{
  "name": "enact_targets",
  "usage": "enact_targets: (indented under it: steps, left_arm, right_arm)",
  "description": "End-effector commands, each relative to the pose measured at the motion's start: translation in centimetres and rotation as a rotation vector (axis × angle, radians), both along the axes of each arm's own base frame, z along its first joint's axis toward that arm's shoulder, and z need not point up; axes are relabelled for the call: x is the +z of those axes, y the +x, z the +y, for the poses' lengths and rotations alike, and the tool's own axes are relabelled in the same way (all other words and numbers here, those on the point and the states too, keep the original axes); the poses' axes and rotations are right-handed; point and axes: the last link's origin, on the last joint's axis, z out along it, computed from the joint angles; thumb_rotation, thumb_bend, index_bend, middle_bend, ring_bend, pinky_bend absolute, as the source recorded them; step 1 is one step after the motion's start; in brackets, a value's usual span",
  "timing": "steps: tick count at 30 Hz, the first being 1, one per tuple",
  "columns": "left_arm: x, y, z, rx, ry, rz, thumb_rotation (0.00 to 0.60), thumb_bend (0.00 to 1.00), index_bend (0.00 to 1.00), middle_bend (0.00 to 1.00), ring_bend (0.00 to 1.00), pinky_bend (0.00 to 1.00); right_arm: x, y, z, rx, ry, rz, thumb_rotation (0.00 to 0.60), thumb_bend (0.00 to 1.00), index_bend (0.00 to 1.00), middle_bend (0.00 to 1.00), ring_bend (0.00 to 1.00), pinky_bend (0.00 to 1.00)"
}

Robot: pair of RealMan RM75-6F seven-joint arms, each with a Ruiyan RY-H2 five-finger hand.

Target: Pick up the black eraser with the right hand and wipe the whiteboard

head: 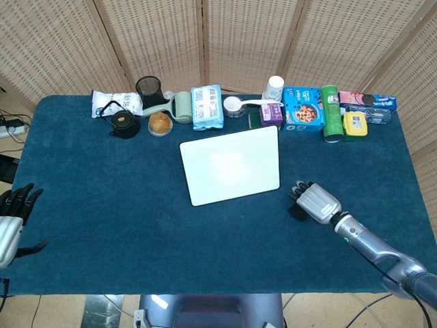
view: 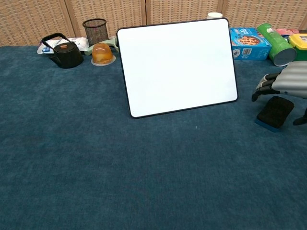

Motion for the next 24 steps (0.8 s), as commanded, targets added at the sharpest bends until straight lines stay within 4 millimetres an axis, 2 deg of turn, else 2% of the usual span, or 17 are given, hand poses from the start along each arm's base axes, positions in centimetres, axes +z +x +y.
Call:
enact_targets:
  steps: [1, 10, 13, 18, 24]
  left_arm:
    - [0.0, 0.0, 0.0, 0.000, 0.000, -0.001, 0.600, 0.11, 0.00, 0.00, 0.00, 0.00]
    - [0.0, 0.0, 0.0, 0.003, 0.000, 0.001, 0.600, 0.11, 0.00, 0.00, 0.00, 0.00]
    - [0.0, 0.0, 0.0, 0.004, 0.002, 0.001, 0.600, 0.11, 0.00, 0.00, 0.00, 0.00]
    - [0.0, 0.0, 0.1, 0.007, 0.001, 0.002, 0.600, 0.11, 0.00, 0.00, 0.00, 0.00]
    - [0.0, 0.0, 0.0, 0.004, -0.001, 0.001, 0.600, 0.11, 0.00, 0.00, 0.00, 0.00]
  right_arm:
    - [-0.2, 0.0, -0.1, 0.003, 0.001, 0.001, 0.600, 0.13, 0.26, 0.29, 0.22, 0.43]
    - [-1.1, -0.1, -0.1, 0.000, 0.010, -0.005, 0.600, 0.19, 0.38, 0.35, 0.25, 0.44]
    - [-1.4, -0.2, -0.1, 0.009, 0.012, -0.001, 0.600, 0.20, 0.42, 0.38, 0.27, 0.48]
    - [-1.5, 0.3, 0.1, 0.040, -0.011, -0.061, 0.600, 0.22, 0.52, 0.47, 0.36, 0.55]
    - [-0.9, 0.9, 0.5, 0.063, -0.049, -0.166, 0.600, 0.25, 0.56, 0.57, 0.46, 0.63]
